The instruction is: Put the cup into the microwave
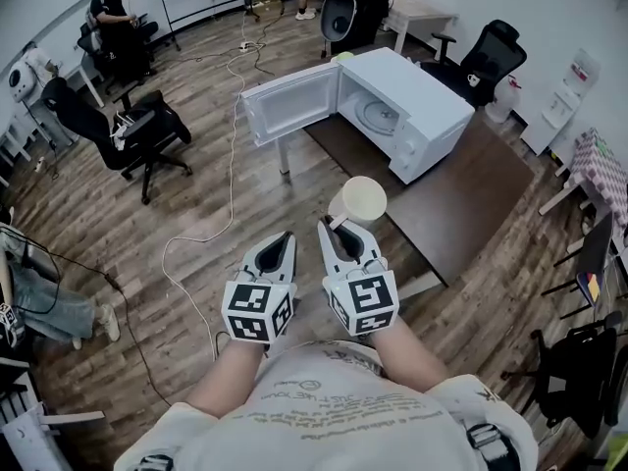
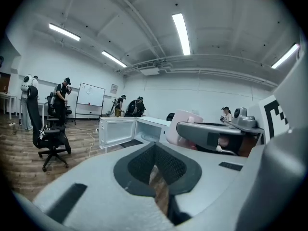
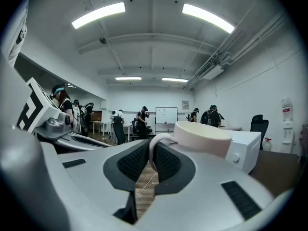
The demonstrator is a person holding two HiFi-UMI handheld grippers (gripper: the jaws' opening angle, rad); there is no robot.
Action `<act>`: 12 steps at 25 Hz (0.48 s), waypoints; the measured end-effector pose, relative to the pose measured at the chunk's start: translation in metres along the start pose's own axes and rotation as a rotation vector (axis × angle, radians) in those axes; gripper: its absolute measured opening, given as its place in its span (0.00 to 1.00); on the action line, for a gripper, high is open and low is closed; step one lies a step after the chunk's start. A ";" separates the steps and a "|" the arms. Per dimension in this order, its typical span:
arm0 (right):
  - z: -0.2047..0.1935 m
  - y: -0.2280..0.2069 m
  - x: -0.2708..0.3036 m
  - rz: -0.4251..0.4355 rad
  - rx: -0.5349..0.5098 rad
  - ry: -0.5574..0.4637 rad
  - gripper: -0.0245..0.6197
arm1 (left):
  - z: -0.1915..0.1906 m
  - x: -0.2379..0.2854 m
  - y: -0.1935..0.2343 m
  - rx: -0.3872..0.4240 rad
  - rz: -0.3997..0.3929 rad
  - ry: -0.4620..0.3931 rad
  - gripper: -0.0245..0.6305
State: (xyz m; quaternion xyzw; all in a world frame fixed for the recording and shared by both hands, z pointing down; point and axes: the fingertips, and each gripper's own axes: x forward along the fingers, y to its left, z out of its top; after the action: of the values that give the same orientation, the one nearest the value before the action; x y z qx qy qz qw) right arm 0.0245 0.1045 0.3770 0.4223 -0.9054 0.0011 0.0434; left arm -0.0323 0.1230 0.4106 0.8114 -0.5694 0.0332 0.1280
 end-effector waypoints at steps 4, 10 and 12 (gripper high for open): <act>0.000 0.020 0.008 -0.023 -0.002 -0.003 0.10 | 0.000 -0.012 0.017 0.009 -0.025 0.000 0.06; -0.001 0.049 0.021 -0.068 0.003 0.001 0.10 | -0.005 -0.031 0.046 0.009 -0.066 0.013 0.06; -0.003 0.058 0.024 -0.076 0.002 0.012 0.10 | -0.008 -0.037 0.054 0.003 -0.074 0.017 0.06</act>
State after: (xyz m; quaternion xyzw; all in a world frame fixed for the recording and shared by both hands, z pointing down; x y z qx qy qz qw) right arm -0.0348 0.1237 0.3839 0.4565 -0.8884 0.0027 0.0483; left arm -0.0953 0.1418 0.4204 0.8319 -0.5376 0.0360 0.1328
